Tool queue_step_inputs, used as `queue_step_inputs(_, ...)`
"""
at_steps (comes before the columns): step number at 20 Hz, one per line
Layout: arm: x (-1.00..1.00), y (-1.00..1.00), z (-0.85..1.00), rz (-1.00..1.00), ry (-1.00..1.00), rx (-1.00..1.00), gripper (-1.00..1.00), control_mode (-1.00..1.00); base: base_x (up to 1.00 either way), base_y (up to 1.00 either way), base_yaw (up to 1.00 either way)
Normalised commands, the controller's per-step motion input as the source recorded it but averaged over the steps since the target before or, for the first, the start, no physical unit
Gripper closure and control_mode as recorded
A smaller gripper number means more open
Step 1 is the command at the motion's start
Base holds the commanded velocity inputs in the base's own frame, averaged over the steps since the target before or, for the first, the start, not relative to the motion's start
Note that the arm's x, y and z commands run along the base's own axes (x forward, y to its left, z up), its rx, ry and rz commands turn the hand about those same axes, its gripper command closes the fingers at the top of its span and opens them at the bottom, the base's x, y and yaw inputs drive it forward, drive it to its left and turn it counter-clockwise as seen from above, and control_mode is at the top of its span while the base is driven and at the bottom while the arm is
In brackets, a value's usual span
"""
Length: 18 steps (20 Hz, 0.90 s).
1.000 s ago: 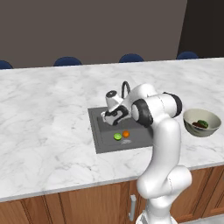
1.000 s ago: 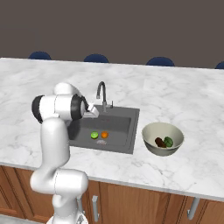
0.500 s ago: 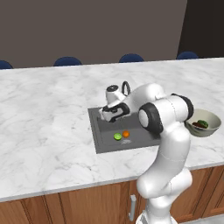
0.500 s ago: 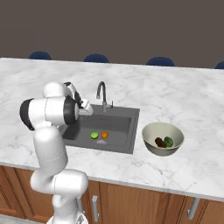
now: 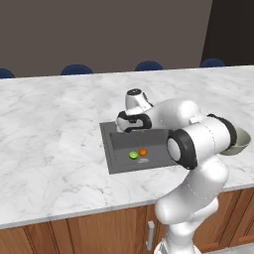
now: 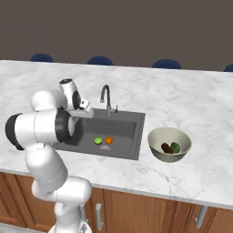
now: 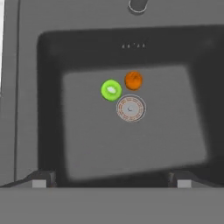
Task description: There is a mixed pile of frozen fruits and vegetables on the counter. Locate all the frozen vegetables and place the items in a bowl on the counter. Take all the frozen fruits and defrost them in a running sink.
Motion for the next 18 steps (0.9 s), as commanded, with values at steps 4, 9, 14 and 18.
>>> queue_step_inputs(4, -0.80, -0.12, 0.26, 0.03, -0.27, 0.07, -1.00, -1.00, 0.00, 0.00, 0.00)
queue_step_inputs(9, -0.83, -0.11, 0.47, 0.01, -0.27, 0.08, -1.00, -1.00, 0.00, 0.00, 0.00)
queue_step_inputs(14, -0.82, -0.06, 0.54, 0.02, -0.25, 0.06, -1.00, -1.00, 0.00, 0.00, 0.00)
queue_step_inputs(18, -0.52, 0.00, 0.83, 0.04, -0.08, 0.01, -1.00, -1.00, 0.00, 0.00, 0.00)
